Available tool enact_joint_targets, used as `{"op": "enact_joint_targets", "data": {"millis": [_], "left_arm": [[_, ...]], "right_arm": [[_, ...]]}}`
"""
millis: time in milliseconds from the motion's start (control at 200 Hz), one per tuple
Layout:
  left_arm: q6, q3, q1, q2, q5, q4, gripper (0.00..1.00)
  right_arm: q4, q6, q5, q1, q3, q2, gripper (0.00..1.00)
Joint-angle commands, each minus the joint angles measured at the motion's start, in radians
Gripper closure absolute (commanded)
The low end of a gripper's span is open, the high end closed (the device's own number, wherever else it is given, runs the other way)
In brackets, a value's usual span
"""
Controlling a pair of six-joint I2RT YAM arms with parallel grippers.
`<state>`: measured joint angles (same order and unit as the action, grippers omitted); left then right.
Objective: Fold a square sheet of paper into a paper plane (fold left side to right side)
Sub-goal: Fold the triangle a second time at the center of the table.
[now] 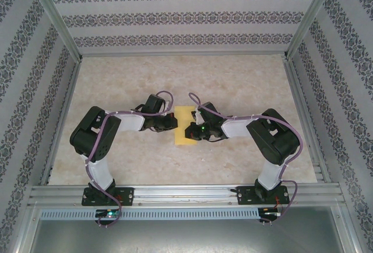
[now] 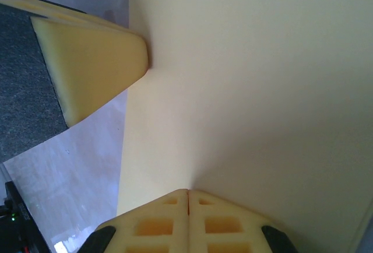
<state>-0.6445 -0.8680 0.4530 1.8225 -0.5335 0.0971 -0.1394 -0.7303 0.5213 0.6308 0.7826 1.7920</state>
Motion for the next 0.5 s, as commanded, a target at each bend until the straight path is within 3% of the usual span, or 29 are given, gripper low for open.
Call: {"op": "enact_joint_targets", "data": {"millis": [0, 275, 495], "left_arm": [[0.011, 0.008, 0.016, 0.008, 0.065, -0.027, 1.0], [-0.01, 0.073, 0.038, -0.008, 0.076, 0.008, 1.0], [-0.025, 0.09, 0.047, -0.02, 0.091, 0.015, 1.0]], "right_arm": [[0.156, -0.012, -0.015, 0.014, -0.025, 0.033, 0.94], [0.223, 0.014, 0.059, -0.052, 0.034, -0.128, 0.72], [0.37, 0.094, 0.058, -0.121, -0.018, -0.2, 0.64]]}}
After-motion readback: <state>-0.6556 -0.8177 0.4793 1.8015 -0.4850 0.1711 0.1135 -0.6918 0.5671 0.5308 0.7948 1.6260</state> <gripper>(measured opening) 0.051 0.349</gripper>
